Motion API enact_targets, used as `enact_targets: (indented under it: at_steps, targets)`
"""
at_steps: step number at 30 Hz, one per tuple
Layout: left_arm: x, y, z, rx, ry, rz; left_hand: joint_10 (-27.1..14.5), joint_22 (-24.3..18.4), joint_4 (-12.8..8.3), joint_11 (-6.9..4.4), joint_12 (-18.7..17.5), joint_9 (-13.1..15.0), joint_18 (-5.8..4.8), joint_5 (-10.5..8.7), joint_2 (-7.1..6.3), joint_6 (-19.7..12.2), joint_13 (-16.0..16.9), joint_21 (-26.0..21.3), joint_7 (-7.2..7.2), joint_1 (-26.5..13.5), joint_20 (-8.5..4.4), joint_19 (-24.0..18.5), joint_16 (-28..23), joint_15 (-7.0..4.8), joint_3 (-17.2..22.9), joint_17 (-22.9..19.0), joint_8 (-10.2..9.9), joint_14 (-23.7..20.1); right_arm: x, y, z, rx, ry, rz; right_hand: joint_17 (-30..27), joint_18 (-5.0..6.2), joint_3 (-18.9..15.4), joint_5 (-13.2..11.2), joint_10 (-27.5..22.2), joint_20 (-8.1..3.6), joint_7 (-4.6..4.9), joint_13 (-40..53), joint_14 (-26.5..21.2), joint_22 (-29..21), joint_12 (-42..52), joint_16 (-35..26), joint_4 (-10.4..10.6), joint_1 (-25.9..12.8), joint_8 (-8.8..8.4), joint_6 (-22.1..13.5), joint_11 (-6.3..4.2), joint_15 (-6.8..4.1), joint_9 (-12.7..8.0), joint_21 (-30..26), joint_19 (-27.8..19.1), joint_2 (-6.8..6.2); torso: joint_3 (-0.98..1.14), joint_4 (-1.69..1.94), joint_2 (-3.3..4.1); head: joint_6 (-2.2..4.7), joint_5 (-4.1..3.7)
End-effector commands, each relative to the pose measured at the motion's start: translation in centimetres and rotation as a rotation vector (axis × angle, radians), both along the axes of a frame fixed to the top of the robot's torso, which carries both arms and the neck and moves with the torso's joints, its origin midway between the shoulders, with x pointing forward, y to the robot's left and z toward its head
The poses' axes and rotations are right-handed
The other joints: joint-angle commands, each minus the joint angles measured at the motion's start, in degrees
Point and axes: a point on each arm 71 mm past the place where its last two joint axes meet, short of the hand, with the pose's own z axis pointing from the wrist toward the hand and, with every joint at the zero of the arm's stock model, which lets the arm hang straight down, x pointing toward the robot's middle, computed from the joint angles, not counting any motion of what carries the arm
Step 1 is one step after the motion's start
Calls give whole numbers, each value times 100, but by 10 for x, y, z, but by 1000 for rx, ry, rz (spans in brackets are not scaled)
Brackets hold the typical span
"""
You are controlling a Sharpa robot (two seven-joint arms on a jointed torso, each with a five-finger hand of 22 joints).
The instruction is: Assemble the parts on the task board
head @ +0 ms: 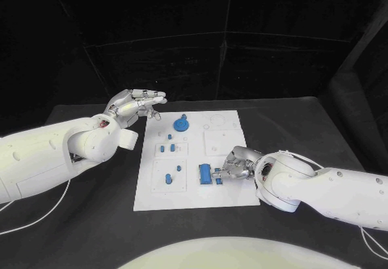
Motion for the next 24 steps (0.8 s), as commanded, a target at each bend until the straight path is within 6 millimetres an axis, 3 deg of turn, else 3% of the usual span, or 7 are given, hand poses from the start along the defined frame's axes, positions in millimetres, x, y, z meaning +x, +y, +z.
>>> enact_targets:
  at_steps: [1,3,7,16,22,24]
  targets:
    - [-1,-1,1,-7,2,-14,-27,-9,-6,-6,32,0,32,-9,42,-15,1,-31,-12,12,13,-6,17,-3,-26,-9,32,-53,1,-1,1,-10,-22,4,197,-80,-88,-237,11,-26,5,-8,354,-11,-10,-5,2,-112,41,-2,13,-42,16,14,5,-2,-3,1,-5,-2,-7]
    - [-1,-1,1,-7,2,-15,-29,-10,-6,-5,32,-1,32,-8,41,-19,1,-32,-10,11,14,-6,18,-3,-28,-10,31,-53,1,-2,2,-11,-25,3,192,-80,-147,-410,7,-26,5,-9,353,-14,-15,-10,5,-179,48,-12,14,-42,31,11,3,-10,-1,0,-4,-1,-4]
    - [-1,-1,1,-7,2,-15,-32,-11,-6,-3,33,-2,32,-8,39,-25,0,-33,-7,10,14,-6,19,-2,-31,-11,29,-54,0,-3,2,-11,-29,8,190,-79,-156,-438,4,-26,5,-12,353,-18,-20,-11,0,-181,50,-16,14,-42,36,8,1,-12,1,3,-4,1,-10]
    - [-1,0,1,-7,2,-13,-32,-11,-6,-3,33,-2,32,-8,39,-25,0,-33,-7,10,14,-6,19,-2,-31,-11,29,-54,-3,-8,5,0,-37,37,182,-78,-125,-220,-15,-23,24,-12,352,-24,-41,-23,-211,303,50,-78,24,-37,71,-3,-5,23,1,-9,-8,15,-17]
    - [0,0,1,-7,-3,-8,-36,-12,-6,-2,36,-3,32,-7,42,-30,0,-34,-6,12,15,-6,20,-1,-32,-12,28,-55,1,-19,8,160,-55,20,11,-55,-229,-11,-130,57,208,-143,315,-194,-194,-134,-189,346,-275,-624,172,76,-59,-101,-85,4,-4,0,-40,82,-48]
    - [1,0,1,-6,-6,-3,-36,-12,-6,-2,37,-2,31,-7,43,-30,0,-34,-7,12,15,-6,20,0,-33,-12,28,-56,4,-24,9,243,-45,12,-146,-12,-230,34,-237,93,245,-294,278,-426,-360,-238,-213,421,-319,-687,208,111,-85,-226,-180,40,-18,3,-67,109,-63]
